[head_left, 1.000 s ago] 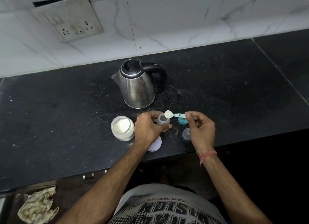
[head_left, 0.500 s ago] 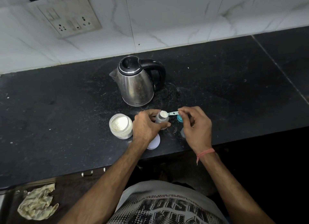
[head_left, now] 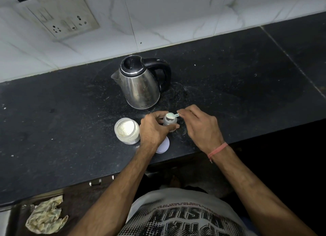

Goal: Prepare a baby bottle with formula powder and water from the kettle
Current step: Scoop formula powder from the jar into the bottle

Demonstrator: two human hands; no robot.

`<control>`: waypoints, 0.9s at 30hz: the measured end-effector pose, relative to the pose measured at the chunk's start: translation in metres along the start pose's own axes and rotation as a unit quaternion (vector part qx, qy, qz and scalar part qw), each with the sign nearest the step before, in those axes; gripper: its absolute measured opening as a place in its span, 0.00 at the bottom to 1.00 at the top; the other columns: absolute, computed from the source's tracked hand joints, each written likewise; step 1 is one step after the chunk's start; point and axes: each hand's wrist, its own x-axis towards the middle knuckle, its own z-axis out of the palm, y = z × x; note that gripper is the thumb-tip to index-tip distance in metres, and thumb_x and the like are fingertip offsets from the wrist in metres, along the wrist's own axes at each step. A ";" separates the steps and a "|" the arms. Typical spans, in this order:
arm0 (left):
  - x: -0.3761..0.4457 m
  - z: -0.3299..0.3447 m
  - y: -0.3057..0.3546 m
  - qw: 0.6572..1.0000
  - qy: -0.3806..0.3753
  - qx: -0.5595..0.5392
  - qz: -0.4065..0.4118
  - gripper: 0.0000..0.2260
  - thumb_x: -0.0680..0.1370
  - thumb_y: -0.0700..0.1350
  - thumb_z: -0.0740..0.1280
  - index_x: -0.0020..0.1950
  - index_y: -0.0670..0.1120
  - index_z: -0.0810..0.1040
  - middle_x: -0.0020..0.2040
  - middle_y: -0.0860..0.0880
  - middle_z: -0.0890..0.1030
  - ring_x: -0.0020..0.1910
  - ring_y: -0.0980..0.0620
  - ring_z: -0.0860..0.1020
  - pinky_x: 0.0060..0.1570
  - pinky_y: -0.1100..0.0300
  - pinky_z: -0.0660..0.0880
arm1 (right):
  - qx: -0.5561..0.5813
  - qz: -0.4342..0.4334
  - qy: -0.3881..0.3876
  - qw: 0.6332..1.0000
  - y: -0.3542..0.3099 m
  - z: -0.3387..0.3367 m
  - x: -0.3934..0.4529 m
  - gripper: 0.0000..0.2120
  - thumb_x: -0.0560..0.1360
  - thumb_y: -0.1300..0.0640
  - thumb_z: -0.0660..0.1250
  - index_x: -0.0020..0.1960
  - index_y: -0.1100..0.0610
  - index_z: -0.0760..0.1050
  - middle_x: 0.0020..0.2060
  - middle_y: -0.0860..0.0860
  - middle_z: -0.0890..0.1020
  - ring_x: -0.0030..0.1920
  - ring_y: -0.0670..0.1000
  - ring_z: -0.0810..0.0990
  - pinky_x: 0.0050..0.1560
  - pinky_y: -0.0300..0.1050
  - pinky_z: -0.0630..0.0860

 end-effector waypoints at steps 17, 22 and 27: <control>0.004 0.001 -0.006 1.000 -0.006 -0.012 0.008 0.25 0.65 0.54 0.92 0.59 0.57 0.91 0.47 0.61 0.91 0.48 0.61 0.90 0.57 0.50 0.88 | -0.030 -0.031 -0.006 0.999 -0.008 0.002 -0.004 0.15 0.76 0.65 0.79 0.62 0.58 0.86 0.53 0.53 0.84 0.46 0.53 0.85 0.38 0.44 0.83; 0.004 0.002 -0.008 1.000 -0.004 -0.007 0.013 0.25 0.65 0.56 0.92 0.60 0.58 0.91 0.49 0.62 0.91 0.50 0.62 0.90 0.57 0.50 0.88 | -0.020 -0.022 -0.001 1.000 -0.008 0.004 -0.007 0.16 0.76 0.66 0.78 0.62 0.58 0.85 0.54 0.53 0.84 0.48 0.53 0.85 0.40 0.44 0.83; 0.004 0.002 -0.007 1.000 -0.002 -0.005 0.011 0.26 0.65 0.55 0.92 0.60 0.58 0.91 0.49 0.62 0.91 0.50 0.63 0.89 0.57 0.51 0.88 | -0.014 -0.012 0.020 1.000 -0.009 0.005 -0.006 0.12 0.81 0.63 0.71 0.62 0.58 0.86 0.54 0.53 0.84 0.48 0.52 0.85 0.40 0.45 0.84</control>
